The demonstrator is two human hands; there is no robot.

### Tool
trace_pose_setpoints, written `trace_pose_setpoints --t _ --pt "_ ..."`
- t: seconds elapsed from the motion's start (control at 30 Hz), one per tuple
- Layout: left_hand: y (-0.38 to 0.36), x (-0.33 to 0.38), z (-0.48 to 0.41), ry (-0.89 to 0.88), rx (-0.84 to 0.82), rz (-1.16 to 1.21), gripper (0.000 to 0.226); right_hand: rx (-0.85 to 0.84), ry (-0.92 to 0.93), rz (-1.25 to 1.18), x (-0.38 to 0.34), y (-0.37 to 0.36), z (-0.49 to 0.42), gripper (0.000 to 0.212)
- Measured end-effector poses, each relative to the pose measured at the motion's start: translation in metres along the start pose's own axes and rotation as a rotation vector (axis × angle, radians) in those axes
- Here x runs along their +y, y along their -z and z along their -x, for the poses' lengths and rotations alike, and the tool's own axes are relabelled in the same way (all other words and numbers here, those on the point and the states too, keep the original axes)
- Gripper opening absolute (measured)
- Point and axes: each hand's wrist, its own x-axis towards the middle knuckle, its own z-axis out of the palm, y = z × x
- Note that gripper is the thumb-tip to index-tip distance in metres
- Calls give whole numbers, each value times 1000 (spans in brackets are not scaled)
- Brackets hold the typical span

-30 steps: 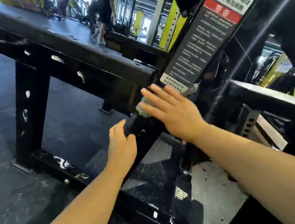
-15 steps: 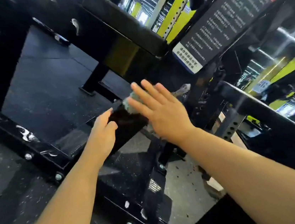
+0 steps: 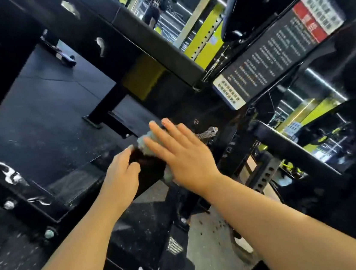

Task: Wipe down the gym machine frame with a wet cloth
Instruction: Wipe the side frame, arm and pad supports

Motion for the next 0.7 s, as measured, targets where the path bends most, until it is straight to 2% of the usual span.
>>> trace_pose_setpoints --t 0.1,0.2,0.27,0.37,0.43,0.47,0.57,0.63,0.7 --pt "-2 7 2 1 -3 -96 59 166 -306 77 57 25 -1 63" --pt "-7 3 0 -16 52 -179 55 206 -472 11 46 23 -5 58" --pt "-8 0 -3 -64 64 -174 53 123 -395 -39 4 7 -4 62" --pt "-8 -6 -3 -67 69 -52 30 -105 -89 -71 -54 -11 8 74" --pt "-3 -8 0 -42 49 -4 30 -154 23 -46 -52 -11 10 67" --pt "-3 -7 1 -44 26 9 36 -130 15 -32 -38 -6 8 64" --pt "-4 0 5 -8 -11 -13 55 25 -241 32 21 18 2 62" --pt "-5 5 9 7 9 -75 54 99 -466 56 57 30 0 68" --pt "-8 8 11 8 24 -81 53 193 -561 46 57 29 -4 62"
